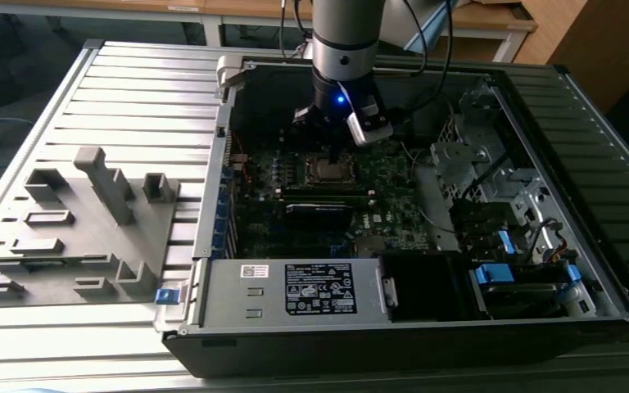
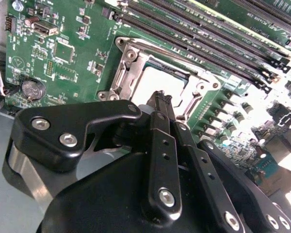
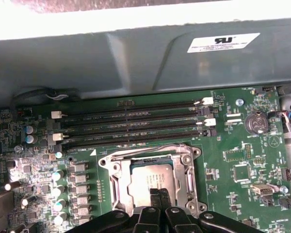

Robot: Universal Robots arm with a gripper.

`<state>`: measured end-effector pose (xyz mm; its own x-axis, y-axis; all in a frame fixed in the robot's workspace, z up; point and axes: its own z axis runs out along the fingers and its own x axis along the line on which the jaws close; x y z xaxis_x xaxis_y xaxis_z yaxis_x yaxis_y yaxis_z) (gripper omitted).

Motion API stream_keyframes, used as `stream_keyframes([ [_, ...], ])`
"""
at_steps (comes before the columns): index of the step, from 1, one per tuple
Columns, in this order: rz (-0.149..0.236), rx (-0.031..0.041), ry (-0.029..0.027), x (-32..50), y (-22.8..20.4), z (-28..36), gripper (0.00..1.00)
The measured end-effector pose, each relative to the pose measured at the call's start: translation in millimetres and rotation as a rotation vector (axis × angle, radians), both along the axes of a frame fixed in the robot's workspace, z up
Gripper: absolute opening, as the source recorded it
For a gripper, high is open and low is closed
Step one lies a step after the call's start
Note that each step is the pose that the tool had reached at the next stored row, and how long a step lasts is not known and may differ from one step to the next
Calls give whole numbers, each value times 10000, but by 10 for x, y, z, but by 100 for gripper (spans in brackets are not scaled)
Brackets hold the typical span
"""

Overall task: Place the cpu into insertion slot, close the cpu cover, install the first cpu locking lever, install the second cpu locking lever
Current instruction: 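Install the second cpu locking lever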

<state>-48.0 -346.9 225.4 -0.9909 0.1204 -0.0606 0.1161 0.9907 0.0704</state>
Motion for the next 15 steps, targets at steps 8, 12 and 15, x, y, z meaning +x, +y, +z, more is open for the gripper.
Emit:
stream_keyframes([
  [8,0,-7,4,0,-1,12,11],
  [12,0,-1,0,0,0,12,11],
  [15,0,-2,1,0,0,13,11],
])
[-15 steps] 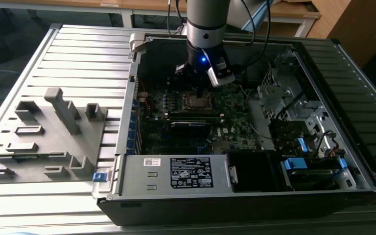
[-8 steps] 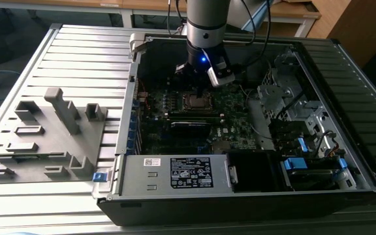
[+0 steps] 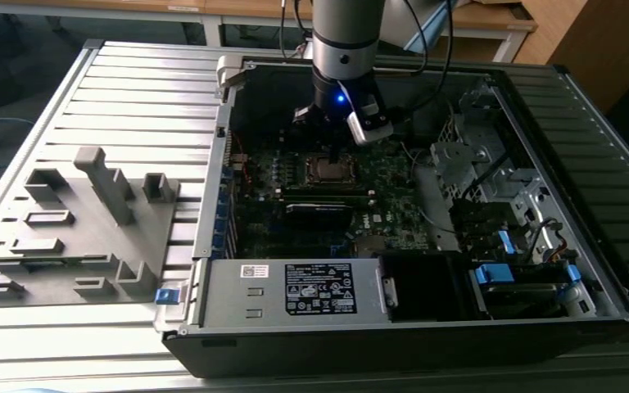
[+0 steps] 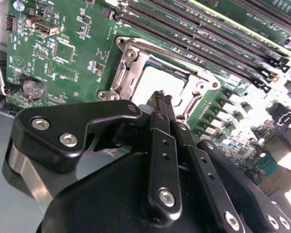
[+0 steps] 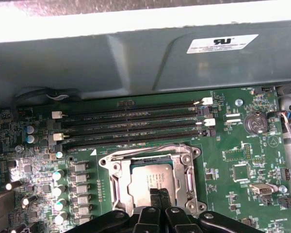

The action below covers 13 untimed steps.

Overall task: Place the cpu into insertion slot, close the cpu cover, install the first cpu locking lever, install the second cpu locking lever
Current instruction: 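Install the second cpu locking lever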

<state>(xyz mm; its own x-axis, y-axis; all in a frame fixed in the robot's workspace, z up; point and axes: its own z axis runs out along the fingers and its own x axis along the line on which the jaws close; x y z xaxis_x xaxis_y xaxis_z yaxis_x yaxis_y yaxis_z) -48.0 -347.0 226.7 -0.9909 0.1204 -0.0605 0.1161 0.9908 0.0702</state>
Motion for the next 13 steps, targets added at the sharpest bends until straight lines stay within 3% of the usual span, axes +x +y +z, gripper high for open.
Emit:
stream_keyframes([
  [13,0,-2,1,0,0,54,11],
])
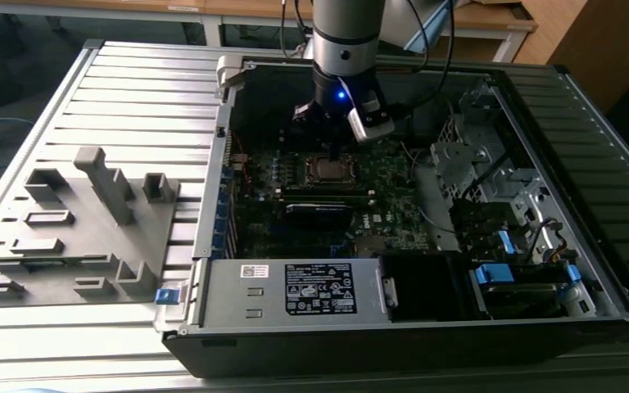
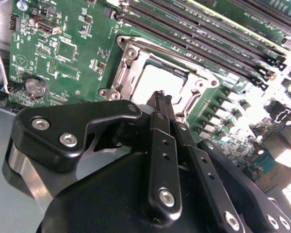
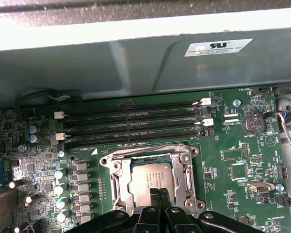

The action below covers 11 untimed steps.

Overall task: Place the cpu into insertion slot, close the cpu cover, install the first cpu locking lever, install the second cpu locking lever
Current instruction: 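Install the second cpu locking lever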

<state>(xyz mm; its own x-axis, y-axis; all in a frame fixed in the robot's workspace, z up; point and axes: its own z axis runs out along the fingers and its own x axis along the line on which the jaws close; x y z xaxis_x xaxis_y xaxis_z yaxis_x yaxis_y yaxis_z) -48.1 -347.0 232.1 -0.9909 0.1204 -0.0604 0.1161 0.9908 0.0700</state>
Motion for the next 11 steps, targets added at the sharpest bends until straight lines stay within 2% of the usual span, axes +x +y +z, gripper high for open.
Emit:
stream_keyframes([
  [7,1,1,1,0,0,10,11],
  [8,3,-6,37,2,0,10,11],
  [10,2,-38,191,3,0,9,11],
  [11,0,-39,200,3,0,10,11],
])
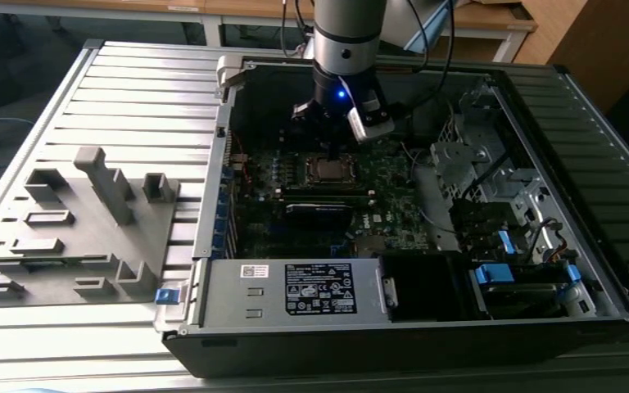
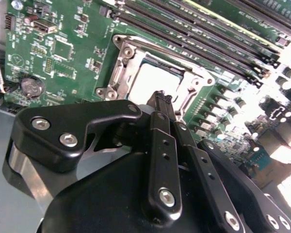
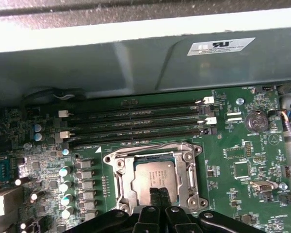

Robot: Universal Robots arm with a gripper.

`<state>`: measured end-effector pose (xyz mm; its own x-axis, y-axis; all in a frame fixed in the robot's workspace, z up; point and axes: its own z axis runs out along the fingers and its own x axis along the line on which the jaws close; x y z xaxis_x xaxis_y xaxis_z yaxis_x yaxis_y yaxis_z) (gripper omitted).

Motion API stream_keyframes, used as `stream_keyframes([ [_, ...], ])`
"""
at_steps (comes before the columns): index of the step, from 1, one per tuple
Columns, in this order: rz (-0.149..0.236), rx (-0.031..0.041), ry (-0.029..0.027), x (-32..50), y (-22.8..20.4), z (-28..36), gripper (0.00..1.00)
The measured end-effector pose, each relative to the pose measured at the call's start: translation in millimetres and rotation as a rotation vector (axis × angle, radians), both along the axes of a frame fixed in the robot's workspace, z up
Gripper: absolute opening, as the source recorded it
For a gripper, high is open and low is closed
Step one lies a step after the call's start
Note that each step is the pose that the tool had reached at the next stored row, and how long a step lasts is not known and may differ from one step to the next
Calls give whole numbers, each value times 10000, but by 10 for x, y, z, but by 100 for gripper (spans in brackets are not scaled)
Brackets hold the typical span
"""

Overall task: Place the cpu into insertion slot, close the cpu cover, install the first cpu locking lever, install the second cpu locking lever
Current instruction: 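Install the second cpu locking lever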

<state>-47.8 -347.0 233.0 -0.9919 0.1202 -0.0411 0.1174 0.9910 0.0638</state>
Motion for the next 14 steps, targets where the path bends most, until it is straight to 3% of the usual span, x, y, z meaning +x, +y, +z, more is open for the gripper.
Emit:
stream_keyframes([
  [14,0,2,5,35,0,-1,11],
])
